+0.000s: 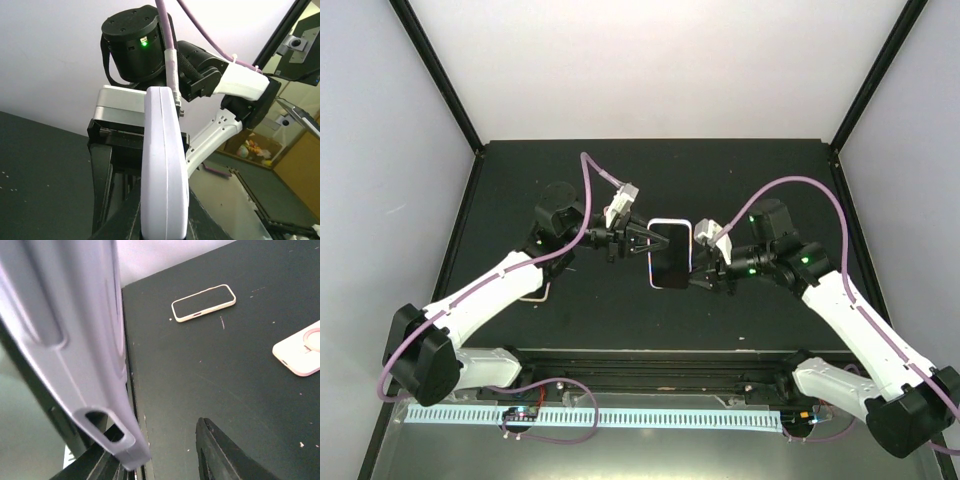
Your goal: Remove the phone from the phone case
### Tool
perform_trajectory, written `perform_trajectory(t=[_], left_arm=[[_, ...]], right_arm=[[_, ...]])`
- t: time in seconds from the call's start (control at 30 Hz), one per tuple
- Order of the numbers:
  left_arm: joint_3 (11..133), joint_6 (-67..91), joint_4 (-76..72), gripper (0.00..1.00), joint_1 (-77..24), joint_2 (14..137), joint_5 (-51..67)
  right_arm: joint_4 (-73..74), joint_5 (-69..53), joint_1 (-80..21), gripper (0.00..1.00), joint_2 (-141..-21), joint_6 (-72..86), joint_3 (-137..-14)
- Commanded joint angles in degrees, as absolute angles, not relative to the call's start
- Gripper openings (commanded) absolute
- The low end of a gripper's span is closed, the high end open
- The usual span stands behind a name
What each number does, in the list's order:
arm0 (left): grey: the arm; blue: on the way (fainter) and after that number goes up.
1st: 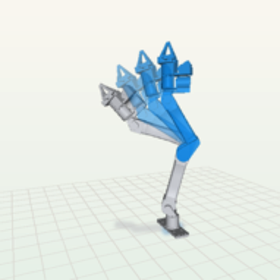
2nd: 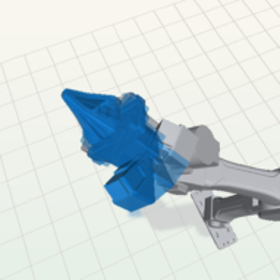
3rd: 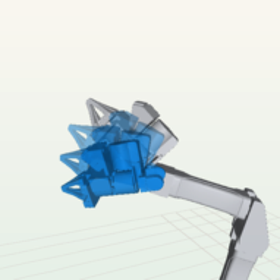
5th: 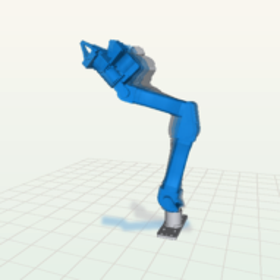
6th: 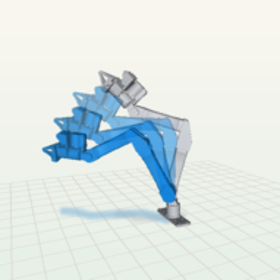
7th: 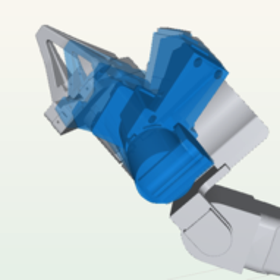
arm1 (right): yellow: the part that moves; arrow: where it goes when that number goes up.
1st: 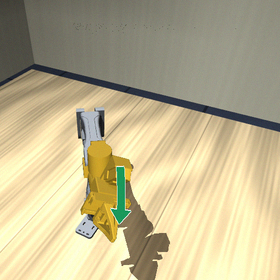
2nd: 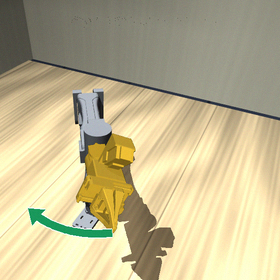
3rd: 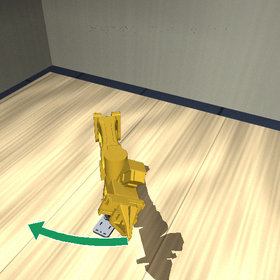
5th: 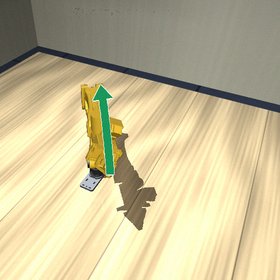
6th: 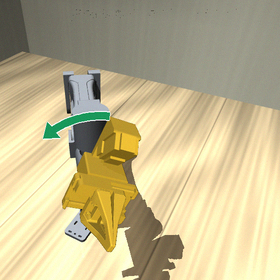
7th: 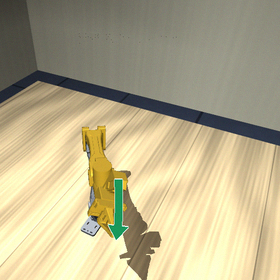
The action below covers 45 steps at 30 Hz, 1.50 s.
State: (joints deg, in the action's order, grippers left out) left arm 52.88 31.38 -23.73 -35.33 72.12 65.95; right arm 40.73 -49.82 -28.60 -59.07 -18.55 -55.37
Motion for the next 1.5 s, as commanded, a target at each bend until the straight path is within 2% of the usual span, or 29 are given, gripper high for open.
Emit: perform_trajectory(t=[0.0, 0.13, 0.4, 0.6, 0.67, 0.83, 1.0, 1.07, 1.13, 1.23, 1.3, 1.33, 1.47], left_arm=[[54.4, 34.1, -21.7, 0.02, -38.7, 71.1, 76.0], [54.6, 33.3, -20.4, 0.02, -38.6, 71.3, 75.2], [54.8, 32.2, -17.9, 0.02, -38.6, 72.0, 73.1], [55.5, 32.6, -17.0, 0.02, -38.7, 74.9, 74.0], [55.6, 32.6, -16.7, 0.01, -38.9, 75.4, 74.0], [57.2, 28.6, -10.9, 0.02, -38.7, 75.9, 69.7], [58.5, 34.0, -10.9, 0.02, -37.7, 76.8, 59.5], [56.5, 36.2, -14.1, 0.04, -37.5, 75.6, 52.2], [55.3, 35.9, -14.3, 0.13, -37.5, 73.9, 47.0], [56.0, 31.8, -8.7, 0.40, -37.4, 70.3, 37.1], [56.4, 29.4, -4.7, 0.52, -37.4, 68.5, 29.5], [56.6, 28.6, -2.5, 0.58, -37.4, 67.6, 24.9], [55.4, 28.0, 3.9, 0.66, -38.1, 64.2, 8.9]], right_arm=[[21.0, -44.7, -26.1, 0.39, -60.6, -7.2, -60.4], [20.0, -47.4, -24.7, 0.44, -60.9, -4.0, -62.2], [15.9, -58.3, -21.6, 0.64, -61.5, 2.7, -66.4], [12.8, -60.5, -21.6, 0.65, -61.9, 6.2, -67.4], [11.7, -60.9, -21.6, 0.60, -61.9, 6.8, -66.6], [7.6, -62.9, -21.6, 0.27, -61.4, 9.7, -61.8], [8.9, -63.9, -21.7, 0.02, -59.1, 8.7, -56.1], [11.4, -63.5, -21.7, 0.01, -58.2, 7.5, -54.0], [12.1, -61.8, -21.6, 0.01, -57.2, 7.6, -51.6], [9.9, -56.6, -21.6, 0.01, -55.8, 11.5, -47.6], [7.1, -53.8, -21.6, 0.01, -55.3, 16.1, -45.0], [5.8, -52.3, -21.6, 0.01, -55.2, 17.9, -43.7], [3.1, -44.4, -21.6, 0.01, -54.8, 22.1, -40.2]])
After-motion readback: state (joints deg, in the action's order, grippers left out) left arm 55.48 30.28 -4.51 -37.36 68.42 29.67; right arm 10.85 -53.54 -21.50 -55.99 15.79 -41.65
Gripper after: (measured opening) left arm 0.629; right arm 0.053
